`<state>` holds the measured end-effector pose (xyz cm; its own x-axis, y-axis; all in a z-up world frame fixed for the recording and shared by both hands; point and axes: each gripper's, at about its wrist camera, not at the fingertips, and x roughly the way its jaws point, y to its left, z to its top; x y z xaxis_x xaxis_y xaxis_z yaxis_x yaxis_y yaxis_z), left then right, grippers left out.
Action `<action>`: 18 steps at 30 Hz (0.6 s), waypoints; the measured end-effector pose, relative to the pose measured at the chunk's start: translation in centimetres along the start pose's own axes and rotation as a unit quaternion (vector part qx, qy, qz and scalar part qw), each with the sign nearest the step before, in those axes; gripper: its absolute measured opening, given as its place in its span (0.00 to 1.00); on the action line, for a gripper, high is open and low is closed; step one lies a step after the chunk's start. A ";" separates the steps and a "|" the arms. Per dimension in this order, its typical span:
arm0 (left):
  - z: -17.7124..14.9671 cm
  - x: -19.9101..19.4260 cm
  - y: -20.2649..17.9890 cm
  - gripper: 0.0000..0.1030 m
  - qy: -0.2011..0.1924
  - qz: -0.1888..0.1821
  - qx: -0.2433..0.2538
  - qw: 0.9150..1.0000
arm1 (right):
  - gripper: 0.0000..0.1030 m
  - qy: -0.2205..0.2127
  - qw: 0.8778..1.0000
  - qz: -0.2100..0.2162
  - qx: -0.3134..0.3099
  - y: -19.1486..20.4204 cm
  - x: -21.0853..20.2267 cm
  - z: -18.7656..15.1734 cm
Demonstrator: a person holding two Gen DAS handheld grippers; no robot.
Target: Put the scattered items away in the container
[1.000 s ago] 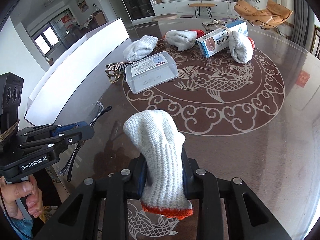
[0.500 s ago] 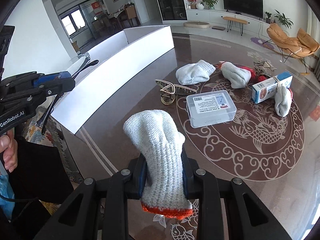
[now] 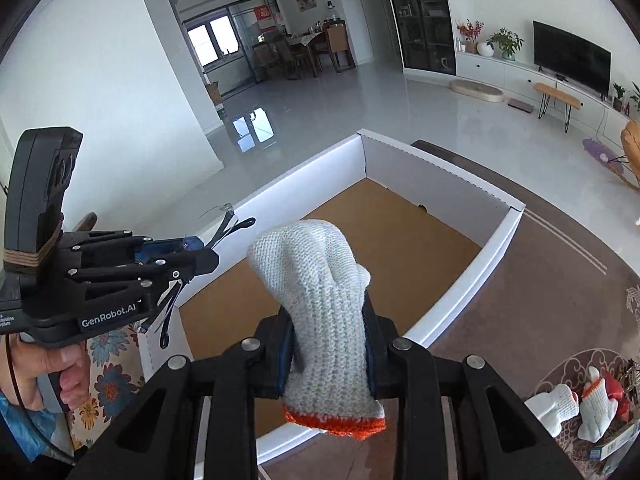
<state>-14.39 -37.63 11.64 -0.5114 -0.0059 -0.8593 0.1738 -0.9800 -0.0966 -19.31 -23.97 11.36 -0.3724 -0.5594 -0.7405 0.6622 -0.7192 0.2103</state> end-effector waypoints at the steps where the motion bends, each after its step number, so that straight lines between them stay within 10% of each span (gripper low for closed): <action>1: -0.3 1.5 0.5 0.20 0.010 0.000 -0.012 1.000 | 0.27 0.017 1.000 -0.003 -0.005 0.3 2.4 0.4; 6: -1.7 7.0 2.6 0.27 0.056 0.008 -0.064 0.996 | 0.37 0.083 0.996 -0.009 0.013 0.1 10.5 0.6; 8: -2.1 8.2 3.2 0.66 0.072 0.034 -0.080 0.994 | 0.62 0.106 0.994 -0.016 0.012 0.1 12.4 0.4; 10: -2.6 8.5 3.9 0.87 0.063 0.047 -0.099 0.992 | 0.64 0.107 0.994 -0.021 0.004 0.2 13.2 0.3; 18: -1.6 1.5 0.2 0.87 -0.011 0.049 -0.047 0.998 | 0.64 -0.023 0.999 -0.015 0.044 -2.2 3.7 -3.3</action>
<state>-13.78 -37.50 9.51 -0.5064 -0.1068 -0.8556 0.3025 -0.9512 -0.0603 -20.03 -23.09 6.03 -0.4211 -0.5545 -0.7178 0.5922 -0.7675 0.2455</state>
